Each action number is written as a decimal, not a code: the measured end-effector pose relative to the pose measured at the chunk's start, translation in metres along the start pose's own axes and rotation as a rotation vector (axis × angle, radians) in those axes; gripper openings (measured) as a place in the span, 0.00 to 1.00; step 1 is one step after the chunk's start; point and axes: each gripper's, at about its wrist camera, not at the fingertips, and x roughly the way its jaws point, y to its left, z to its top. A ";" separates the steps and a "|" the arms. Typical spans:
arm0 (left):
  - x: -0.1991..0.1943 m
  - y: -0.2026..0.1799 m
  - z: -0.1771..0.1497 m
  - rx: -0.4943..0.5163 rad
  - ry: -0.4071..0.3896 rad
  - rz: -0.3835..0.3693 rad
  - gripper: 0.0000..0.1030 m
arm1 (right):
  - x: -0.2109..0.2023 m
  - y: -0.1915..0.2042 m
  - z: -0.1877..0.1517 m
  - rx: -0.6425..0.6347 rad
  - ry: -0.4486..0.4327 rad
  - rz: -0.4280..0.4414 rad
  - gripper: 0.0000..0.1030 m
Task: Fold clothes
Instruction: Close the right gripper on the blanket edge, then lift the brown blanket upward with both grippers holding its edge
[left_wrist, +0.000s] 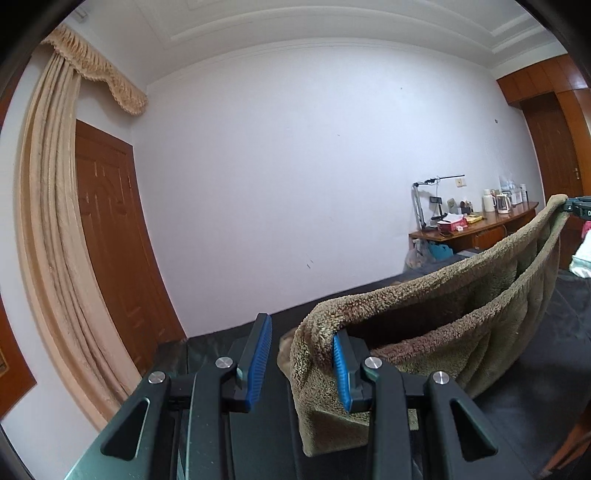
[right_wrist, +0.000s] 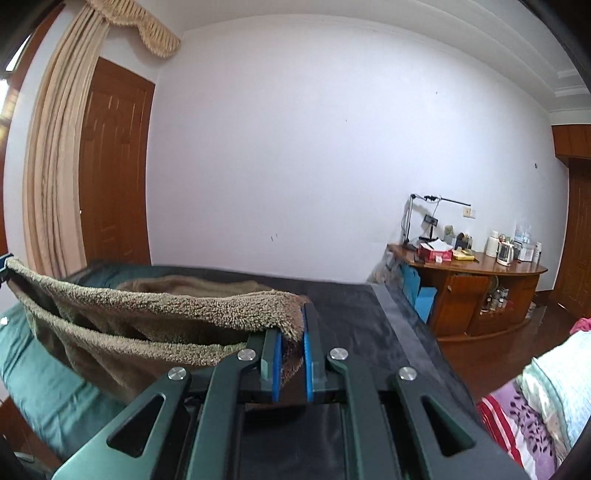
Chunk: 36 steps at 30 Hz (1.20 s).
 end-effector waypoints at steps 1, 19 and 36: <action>0.005 0.003 0.003 -0.003 0.000 -0.001 0.32 | 0.006 0.001 0.006 0.000 -0.005 -0.001 0.10; 0.125 0.056 0.059 -0.107 -0.012 0.017 0.32 | 0.114 0.012 0.079 -0.003 -0.027 -0.044 0.10; 0.311 0.053 0.024 -0.150 0.200 0.057 0.32 | 0.303 0.010 0.073 0.049 0.152 -0.095 0.10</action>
